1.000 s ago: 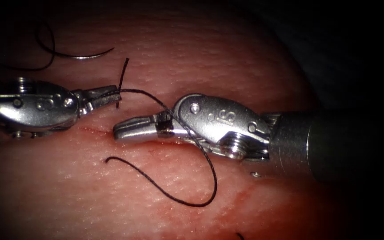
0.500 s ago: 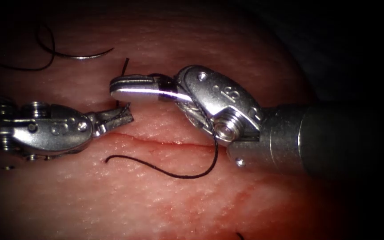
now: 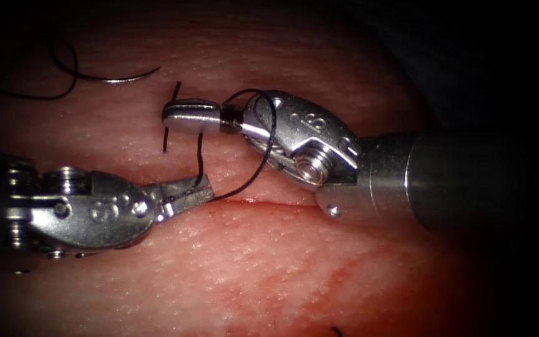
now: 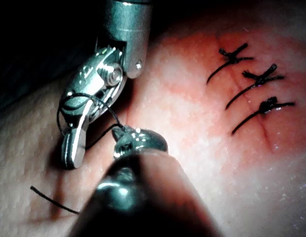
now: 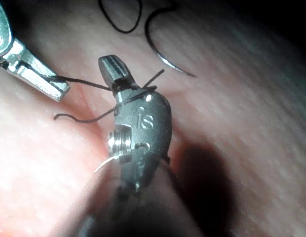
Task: Wound Closure
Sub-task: With the left needle driver loop the suture counter-clockwise two times around the right gripper
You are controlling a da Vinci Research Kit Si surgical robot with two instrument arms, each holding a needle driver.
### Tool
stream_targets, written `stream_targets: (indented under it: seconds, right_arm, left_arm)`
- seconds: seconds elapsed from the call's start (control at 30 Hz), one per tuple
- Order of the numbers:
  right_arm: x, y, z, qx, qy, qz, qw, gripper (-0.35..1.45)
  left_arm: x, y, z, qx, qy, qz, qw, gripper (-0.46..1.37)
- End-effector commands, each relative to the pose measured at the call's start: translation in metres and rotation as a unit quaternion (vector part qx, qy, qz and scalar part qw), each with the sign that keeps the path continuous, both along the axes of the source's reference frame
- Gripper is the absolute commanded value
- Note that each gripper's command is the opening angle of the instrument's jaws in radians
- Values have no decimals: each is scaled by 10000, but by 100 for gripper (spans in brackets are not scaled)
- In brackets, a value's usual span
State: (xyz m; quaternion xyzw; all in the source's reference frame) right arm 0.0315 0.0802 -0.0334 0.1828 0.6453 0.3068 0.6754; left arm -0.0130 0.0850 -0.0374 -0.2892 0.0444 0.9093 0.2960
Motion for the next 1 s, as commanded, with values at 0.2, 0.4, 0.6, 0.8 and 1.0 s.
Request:
stream_targets:
  seconds: [0.2, 0.4, 0.6, 0.8, 1.0]
  right_arm:
    - [6, -12, 5, -25, -192, -545, 9983, -35]
    - [15, -26, 10, -61, -164, -951, 9953, -35]
    - [27, -40, 15, -167, -4, -1288, 9915, -35]
    - [33, -50, 14, -166, 149, -1553, 9876, -35]
    - [35, -57, 9, -193, 535, -1820, 9816, -35]
  left_arm:
    - [3, 6, -11, 86, 11, 115, 9999, -35]
    - [13, 13, -20, 133, 73, 176, 9997, -35]
    - [26, 29, -30, 155, 175, 218, 9995, -35]
    - [37, 42, -31, 139, 259, 254, 9992, -35]
    - [48, 52, -21, 133, 243, 324, 9991, -35]
